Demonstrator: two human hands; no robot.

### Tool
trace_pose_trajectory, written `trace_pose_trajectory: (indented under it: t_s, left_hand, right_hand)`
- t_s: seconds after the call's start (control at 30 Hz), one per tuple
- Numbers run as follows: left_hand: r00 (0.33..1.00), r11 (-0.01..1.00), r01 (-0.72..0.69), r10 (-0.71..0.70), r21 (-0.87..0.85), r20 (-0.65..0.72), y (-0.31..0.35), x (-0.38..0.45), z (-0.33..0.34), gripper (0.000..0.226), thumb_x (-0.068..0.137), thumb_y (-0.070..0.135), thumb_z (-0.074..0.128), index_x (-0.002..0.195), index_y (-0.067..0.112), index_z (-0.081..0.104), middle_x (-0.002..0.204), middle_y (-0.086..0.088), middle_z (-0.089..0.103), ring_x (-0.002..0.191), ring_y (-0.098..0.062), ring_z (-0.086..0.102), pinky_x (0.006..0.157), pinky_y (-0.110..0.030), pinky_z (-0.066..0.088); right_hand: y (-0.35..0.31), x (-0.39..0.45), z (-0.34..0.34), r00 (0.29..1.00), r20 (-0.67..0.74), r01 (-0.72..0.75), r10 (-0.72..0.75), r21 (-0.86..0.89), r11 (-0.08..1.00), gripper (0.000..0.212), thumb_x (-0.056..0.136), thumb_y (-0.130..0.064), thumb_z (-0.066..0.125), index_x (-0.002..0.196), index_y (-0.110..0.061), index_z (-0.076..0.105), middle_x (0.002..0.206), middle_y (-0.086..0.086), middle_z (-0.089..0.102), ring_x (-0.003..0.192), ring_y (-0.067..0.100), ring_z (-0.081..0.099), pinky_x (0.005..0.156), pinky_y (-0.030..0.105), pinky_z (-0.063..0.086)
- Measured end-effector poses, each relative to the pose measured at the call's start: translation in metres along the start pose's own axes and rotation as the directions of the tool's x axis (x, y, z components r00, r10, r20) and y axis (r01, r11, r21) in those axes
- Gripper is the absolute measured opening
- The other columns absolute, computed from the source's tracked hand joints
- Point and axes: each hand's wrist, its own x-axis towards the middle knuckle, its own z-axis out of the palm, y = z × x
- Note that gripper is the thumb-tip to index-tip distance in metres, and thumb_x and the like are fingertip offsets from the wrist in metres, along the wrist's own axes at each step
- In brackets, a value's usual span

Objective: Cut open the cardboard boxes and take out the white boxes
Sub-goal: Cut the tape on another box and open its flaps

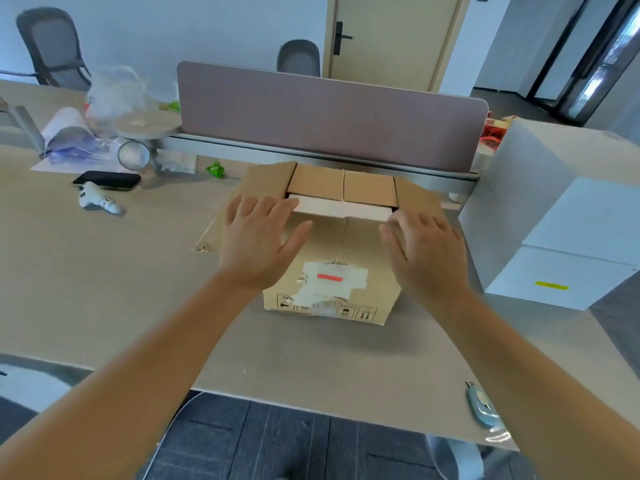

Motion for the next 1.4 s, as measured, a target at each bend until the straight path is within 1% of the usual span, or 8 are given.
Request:
trace_pose_trajectory:
  t_s: [0.17, 0.37, 0.5, 0.6, 0.73, 1.0, 1.3, 1.4]
  left_hand:
    - [0.97, 0.994, 0.094, -0.079, -0.055, 0.228, -0.005, -0.06, 0.001, 0.095, 0.076, 0.074, -0.009, 0.065, 0.007, 0.058, 0.068, -0.006, 0.057, 0.072, -0.028, 0.055, 0.069, -0.03, 0.028]
    - [0.734, 0.978, 0.208, -0.161, 0.006, 0.659, -0.009, -0.081, 0.028, 0.077, 0.082, 0.066, 0.009, 0.108, 0.016, 0.061, 0.119, -0.004, 0.055, 0.12, -0.023, 0.046, 0.096, -0.036, 0.033]
    - [0.8, 0.968, 0.241, -0.155, -0.074, 0.58, -0.011, -0.053, 0.037, 0.08, 0.065, 0.071, 0.007, 0.085, 0.014, 0.058, 0.092, -0.002, 0.059, 0.097, -0.025, 0.055, 0.087, -0.039, 0.042]
    - [0.82, 0.987, 0.155, -0.108, -0.036, 0.563, -0.013, -0.012, 0.038, 0.075, 0.081, 0.066, 0.018, 0.118, 0.015, 0.056, 0.125, -0.002, 0.055, 0.118, -0.021, 0.047, 0.098, -0.036, 0.033]
    - [0.816, 0.996, 0.084, -0.05, -0.033, 0.576, -0.031, 0.049, 0.056, 0.052, 0.096, 0.048, 0.031, 0.139, 0.019, 0.037, 0.141, 0.0, 0.04, 0.128, -0.018, 0.037, 0.104, -0.034, 0.027]
    - [0.761, 0.994, -0.091, 0.025, 0.069, 0.648, -0.062, 0.124, 0.134, 0.052, 0.095, 0.049, 0.035, 0.134, 0.017, 0.04, 0.153, -0.001, 0.017, 0.14, -0.021, 0.014, 0.112, -0.035, 0.014]
    - [0.819, 0.953, -0.281, 0.178, 0.111, 0.545, -0.076, 0.135, 0.146, 0.063, 0.09, 0.055, 0.023, 0.136, 0.014, 0.038, 0.148, -0.001, 0.026, 0.138, -0.024, 0.021, 0.114, -0.041, 0.01]
    - [0.877, 0.945, -0.292, 0.204, 0.146, 0.435, -0.078, 0.146, 0.148, 0.066, 0.08, 0.051, 0.028, 0.118, 0.007, 0.06, 0.13, -0.015, 0.054, 0.121, -0.038, 0.051, 0.099, -0.059, 0.033]
  right_hand:
    - [-0.002, -0.047, -0.001, 0.947, 0.32, -0.019, 0.006, 0.036, 0.999, 0.052, 0.096, -0.045, 0.022, 0.05, -0.023, 0.026, 0.052, -0.003, 0.034, 0.055, 0.02, 0.041, 0.057, 0.03, 0.026]
    - [0.016, -0.069, 0.034, 0.758, 0.646, -0.194, 0.09, 0.092, 0.977, 0.05, 0.096, -0.047, 0.027, 0.057, -0.017, 0.031, 0.055, -0.002, 0.035, 0.057, 0.017, 0.039, 0.06, 0.032, 0.03]
    - [0.02, -0.047, 0.039, 0.819, 0.565, -0.199, 0.099, 0.118, 0.973, 0.044, 0.096, -0.041, 0.033, 0.059, -0.016, 0.037, 0.06, -0.001, 0.039, 0.059, 0.017, 0.042, 0.062, 0.033, 0.032]
    - [0.022, -0.01, 0.041, 0.854, 0.511, -0.18, 0.099, 0.111, 0.977, 0.038, 0.095, -0.039, 0.037, 0.089, -0.009, 0.059, 0.09, 0.005, 0.057, 0.085, 0.023, 0.057, 0.073, 0.035, 0.041]
    - [0.027, 0.048, 0.058, 0.828, 0.541, -0.198, 0.146, 0.039, 0.98, 0.044, 0.096, -0.04, 0.036, 0.128, -0.012, 0.048, 0.131, 0.004, 0.049, 0.119, 0.021, 0.048, 0.097, 0.034, 0.038]
    - [0.048, 0.121, 0.119, 0.779, 0.547, -0.332, 0.308, -0.057, 0.941, 0.028, 0.092, -0.03, 0.044, 0.096, -0.005, 0.056, 0.11, 0.011, 0.05, 0.108, 0.028, 0.046, 0.091, 0.034, 0.036]
    - [0.048, 0.123, 0.138, 0.89, 0.351, -0.284, 0.291, -0.072, 0.956, 0.042, 0.093, -0.034, 0.045, 0.128, -0.012, 0.04, 0.137, 0.006, 0.034, 0.128, 0.022, 0.03, 0.106, 0.031, 0.024]
    - [0.05, 0.133, 0.137, 0.906, 0.309, -0.285, 0.291, -0.063, 0.956, 0.049, 0.093, -0.032, 0.044, 0.137, -0.013, 0.031, 0.147, 0.009, 0.023, 0.135, 0.025, 0.023, 0.11, 0.033, 0.021]
